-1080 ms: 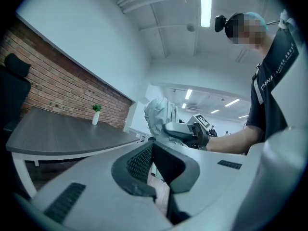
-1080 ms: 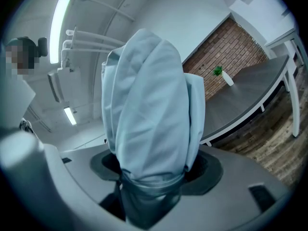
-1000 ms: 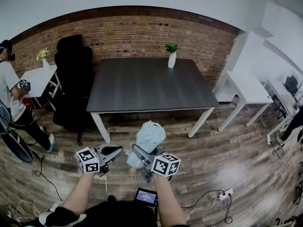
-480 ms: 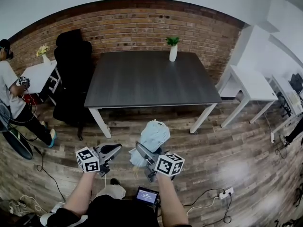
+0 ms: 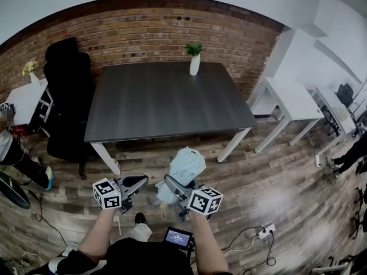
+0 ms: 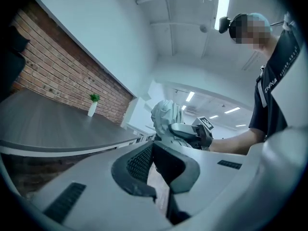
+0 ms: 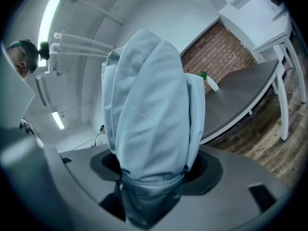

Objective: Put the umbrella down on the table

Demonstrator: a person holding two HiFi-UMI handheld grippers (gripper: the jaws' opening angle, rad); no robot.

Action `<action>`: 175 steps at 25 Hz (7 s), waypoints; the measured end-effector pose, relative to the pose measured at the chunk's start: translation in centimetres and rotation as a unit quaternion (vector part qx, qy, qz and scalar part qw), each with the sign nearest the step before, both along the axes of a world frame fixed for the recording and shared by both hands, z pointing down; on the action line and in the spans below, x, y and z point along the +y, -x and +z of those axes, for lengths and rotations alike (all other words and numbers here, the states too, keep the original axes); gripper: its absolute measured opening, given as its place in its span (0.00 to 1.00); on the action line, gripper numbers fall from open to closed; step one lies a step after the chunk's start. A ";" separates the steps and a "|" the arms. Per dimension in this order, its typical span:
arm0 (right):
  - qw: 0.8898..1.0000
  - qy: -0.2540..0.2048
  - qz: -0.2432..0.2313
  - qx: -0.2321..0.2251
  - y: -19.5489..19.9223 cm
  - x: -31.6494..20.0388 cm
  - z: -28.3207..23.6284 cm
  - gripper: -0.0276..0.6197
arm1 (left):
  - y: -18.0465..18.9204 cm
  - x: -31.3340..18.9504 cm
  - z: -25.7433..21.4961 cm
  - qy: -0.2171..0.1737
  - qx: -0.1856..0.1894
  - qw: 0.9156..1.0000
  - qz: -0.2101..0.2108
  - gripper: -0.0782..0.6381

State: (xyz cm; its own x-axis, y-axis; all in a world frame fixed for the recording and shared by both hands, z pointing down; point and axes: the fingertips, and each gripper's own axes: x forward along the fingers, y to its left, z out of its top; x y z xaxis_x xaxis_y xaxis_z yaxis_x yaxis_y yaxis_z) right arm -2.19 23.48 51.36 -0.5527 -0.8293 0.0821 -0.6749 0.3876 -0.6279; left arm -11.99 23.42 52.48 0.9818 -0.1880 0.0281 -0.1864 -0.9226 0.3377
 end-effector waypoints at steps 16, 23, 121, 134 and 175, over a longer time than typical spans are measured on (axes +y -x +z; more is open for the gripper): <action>0.998 0.007 0.056 -0.002 1.6 -12.8 -2.1 0.54 | 1.5 -13.7 -1.3 0.017 0.025 0.998 0.047 0.11; 0.997 0.026 0.070 -0.008 -0.3 -15.6 -0.6 0.54 | 0.0 -16.3 0.8 0.043 0.016 0.997 0.055 0.11; 0.996 0.050 -0.058 0.045 -20.4 -54.8 0.2 0.54 | -23.3 -52.8 -0.2 0.034 -0.047 0.995 0.083 0.11; 0.937 0.070 -0.238 0.246 -21.4 -62.4 0.6 0.54 | -26.3 -58.8 -0.8 0.003 -0.106 0.994 0.039 0.11; 0.792 0.123 -0.381 0.462 -17.3 -79.3 19.1 0.55 | -25.8 -73.4 9.8 0.135 -0.153 0.972 -0.116 0.11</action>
State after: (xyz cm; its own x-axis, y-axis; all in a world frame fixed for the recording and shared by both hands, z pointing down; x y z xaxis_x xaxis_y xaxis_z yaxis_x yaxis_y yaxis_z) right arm 15.08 -55.81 70.47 -0.4950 -0.1810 0.8498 -0.5191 0.8459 -0.1222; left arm 13.78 -50.02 62.25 0.8514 -0.3483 0.3920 -0.5090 -0.7290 0.4576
